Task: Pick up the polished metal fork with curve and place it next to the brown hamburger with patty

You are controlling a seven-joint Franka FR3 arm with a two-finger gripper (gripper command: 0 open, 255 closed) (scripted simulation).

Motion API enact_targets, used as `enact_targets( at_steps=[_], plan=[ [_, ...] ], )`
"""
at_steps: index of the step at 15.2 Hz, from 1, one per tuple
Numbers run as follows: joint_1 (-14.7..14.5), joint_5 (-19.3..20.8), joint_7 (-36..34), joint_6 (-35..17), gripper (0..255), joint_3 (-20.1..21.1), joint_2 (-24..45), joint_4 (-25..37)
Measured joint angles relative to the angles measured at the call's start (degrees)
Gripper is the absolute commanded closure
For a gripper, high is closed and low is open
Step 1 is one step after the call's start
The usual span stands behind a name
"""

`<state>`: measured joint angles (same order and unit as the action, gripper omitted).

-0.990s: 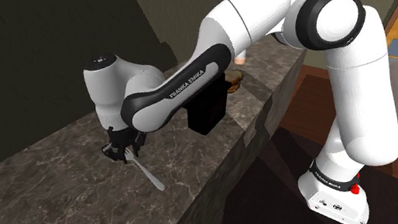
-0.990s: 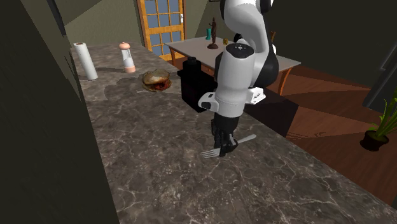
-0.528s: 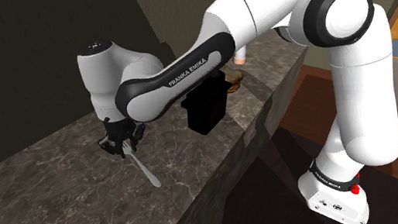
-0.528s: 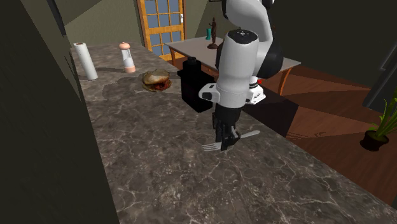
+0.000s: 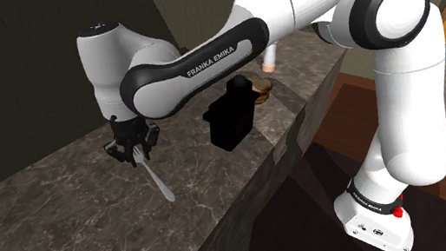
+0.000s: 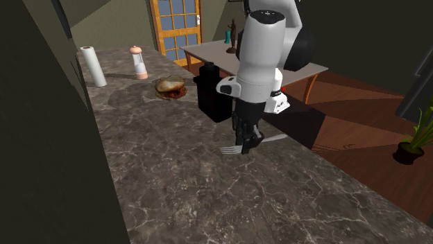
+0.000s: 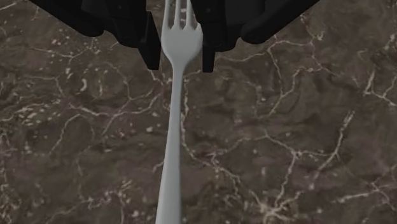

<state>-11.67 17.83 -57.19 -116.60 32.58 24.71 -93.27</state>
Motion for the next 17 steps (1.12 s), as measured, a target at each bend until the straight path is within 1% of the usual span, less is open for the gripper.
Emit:
enact_targets(
  at_steps=[13,15,17],
  plan=[
    [-0.2,-1.8,1.6,8.8,255,0.9,-2.0,7.2],
    [1.3,-2.7,3.1,8.5,255,0.8,-3.5,5.8],
    [3.9,-4.1,5.6,7.3,255,0.7,-5.9,2.6]
  ],
)
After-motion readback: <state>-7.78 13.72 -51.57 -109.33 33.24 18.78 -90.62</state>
